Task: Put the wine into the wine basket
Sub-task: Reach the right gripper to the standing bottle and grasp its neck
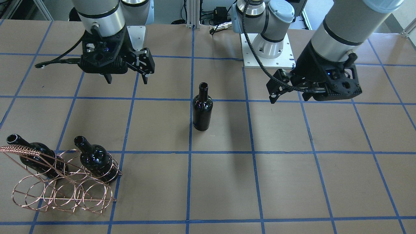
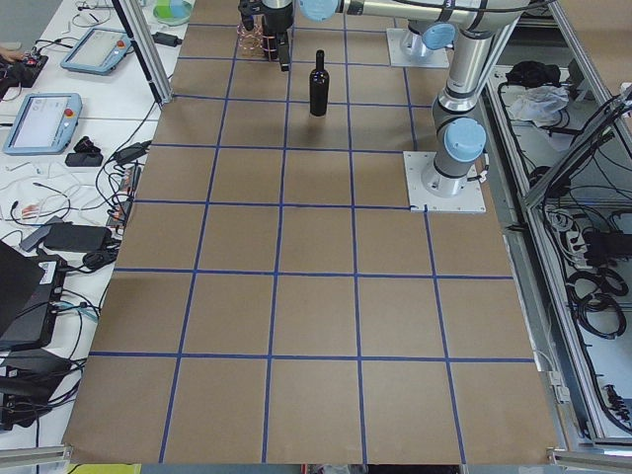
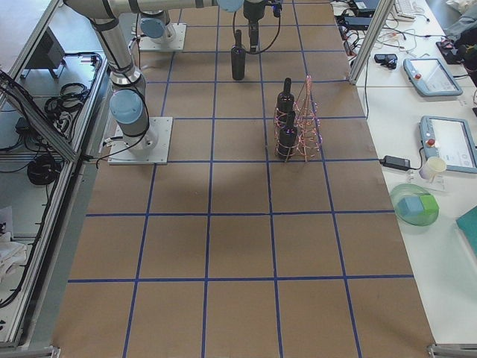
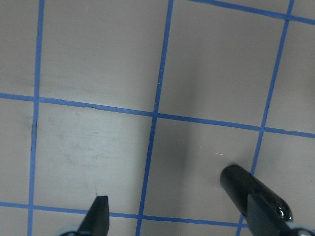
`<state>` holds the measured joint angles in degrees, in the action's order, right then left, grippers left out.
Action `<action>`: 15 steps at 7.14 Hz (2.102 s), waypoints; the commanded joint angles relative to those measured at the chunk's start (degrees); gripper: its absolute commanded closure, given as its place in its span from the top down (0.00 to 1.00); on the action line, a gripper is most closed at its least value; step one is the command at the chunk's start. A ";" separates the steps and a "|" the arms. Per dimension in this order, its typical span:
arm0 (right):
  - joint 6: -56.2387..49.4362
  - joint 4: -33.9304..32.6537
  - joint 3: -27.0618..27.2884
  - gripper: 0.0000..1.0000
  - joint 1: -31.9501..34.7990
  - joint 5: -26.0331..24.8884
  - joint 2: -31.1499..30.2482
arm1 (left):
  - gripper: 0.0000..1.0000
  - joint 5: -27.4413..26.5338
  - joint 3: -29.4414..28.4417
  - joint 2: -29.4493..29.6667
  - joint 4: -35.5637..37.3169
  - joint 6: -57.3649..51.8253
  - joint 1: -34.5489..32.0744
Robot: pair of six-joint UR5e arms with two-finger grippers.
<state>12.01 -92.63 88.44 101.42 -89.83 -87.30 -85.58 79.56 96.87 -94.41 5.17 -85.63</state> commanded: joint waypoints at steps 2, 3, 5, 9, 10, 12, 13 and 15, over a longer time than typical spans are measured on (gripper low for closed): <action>18.17 -6.42 -0.29 1.00 13.68 0.27 5.28 | 1.00 -0.46 1.90 -1.50 -0.69 -2.36 5.38; 20.31 -8.34 -0.29 1.00 16.85 0.27 7.56 | 1.00 -0.20 3.57 -3.51 -0.69 -2.36 4.86; 24.29 -12.04 -0.29 1.00 19.16 0.27 10.65 | 1.00 -0.20 5.95 -4.76 -1.04 -2.27 4.42; 19.13 -12.06 0.50 0.81 18.99 0.18 12.06 | 1.00 -2.47 8.41 -5.11 -1.22 -6.57 4.15; 17.97 -11.79 0.50 0.63 18.90 -0.25 12.06 | 1.00 -2.40 8.50 -5.37 -1.22 -6.84 4.15; 17.87 -11.52 0.50 0.38 18.46 0.09 12.06 | 1.00 -2.40 8.33 -5.37 -1.04 -7.37 4.24; 17.87 -11.52 0.50 0.22 18.46 0.27 12.06 | 1.00 -2.40 8.59 -5.20 -1.04 -7.37 4.41; 17.96 -11.61 -0.11 0.07 18.29 0.36 11.63 | 1.00 -2.22 8.50 -5.20 -0.78 -7.46 4.85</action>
<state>29.95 -104.18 88.76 119.85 -89.49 -75.38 -87.90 88.06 91.64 -95.34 -2.21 -81.11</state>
